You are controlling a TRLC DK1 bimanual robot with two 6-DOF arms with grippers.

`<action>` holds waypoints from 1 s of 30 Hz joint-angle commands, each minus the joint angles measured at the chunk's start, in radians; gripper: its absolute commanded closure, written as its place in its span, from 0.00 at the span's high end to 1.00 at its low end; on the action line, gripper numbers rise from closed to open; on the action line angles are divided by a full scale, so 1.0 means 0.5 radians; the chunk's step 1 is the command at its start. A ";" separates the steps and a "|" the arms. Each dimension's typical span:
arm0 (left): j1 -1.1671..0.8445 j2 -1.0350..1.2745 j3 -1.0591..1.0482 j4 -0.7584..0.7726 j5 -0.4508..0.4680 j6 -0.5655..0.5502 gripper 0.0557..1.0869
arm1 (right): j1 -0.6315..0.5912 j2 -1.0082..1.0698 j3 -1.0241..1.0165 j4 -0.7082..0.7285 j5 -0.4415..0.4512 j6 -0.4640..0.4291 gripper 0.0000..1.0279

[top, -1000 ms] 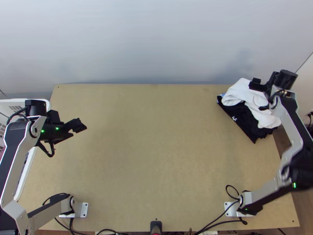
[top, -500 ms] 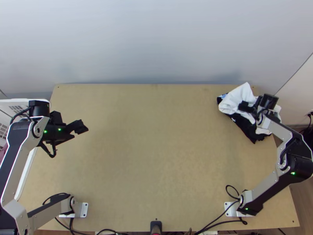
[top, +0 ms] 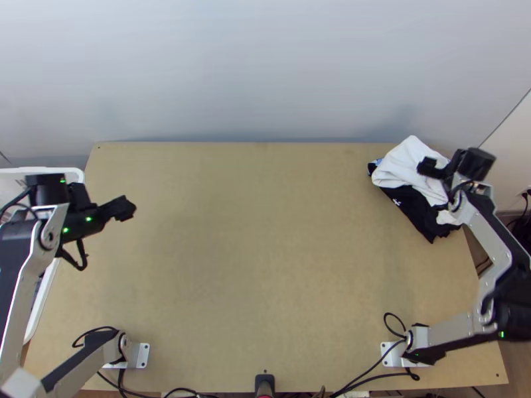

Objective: Fold the t-shirt

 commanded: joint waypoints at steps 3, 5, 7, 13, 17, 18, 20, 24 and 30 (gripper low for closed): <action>0.032 -0.321 -0.149 0.180 -0.192 0.059 0.95 | 0.269 -0.612 -0.132 -0.010 0.025 -0.005 0.96; 0.039 -0.416 -0.253 0.287 -0.262 0.114 0.95 | 0.438 -0.765 -0.230 -0.117 0.053 -0.030 0.96; 0.039 -0.539 -0.364 0.456 -0.284 0.151 0.95 | 0.628 -0.943 -0.393 -0.129 0.071 -0.079 0.96; -0.001 -0.738 -0.600 0.616 -0.379 0.176 0.95 | 1.196 -1.409 -0.979 0.018 0.360 -0.211 0.96; -0.014 -0.892 -0.827 0.723 -0.379 0.203 0.95 | 1.478 -1.676 -1.362 0.183 0.501 -0.272 0.96; -0.020 -0.953 -0.910 0.763 -0.382 0.213 0.95 | 1.496 -1.728 -1.439 0.190 0.516 -0.272 0.96; -0.026 -1.104 -1.085 0.889 -0.443 0.265 0.95 | 1.496 -1.833 -1.562 0.208 0.525 -0.269 0.96; -0.026 -1.306 -1.309 1.015 -0.560 0.305 0.95 | 1.500 -2.130 -1.767 0.193 0.538 -0.285 0.96; -0.029 -1.453 -1.603 1.340 -0.637 0.526 0.95 | 1.509 -2.624 -2.068 0.162 0.534 -0.426 0.96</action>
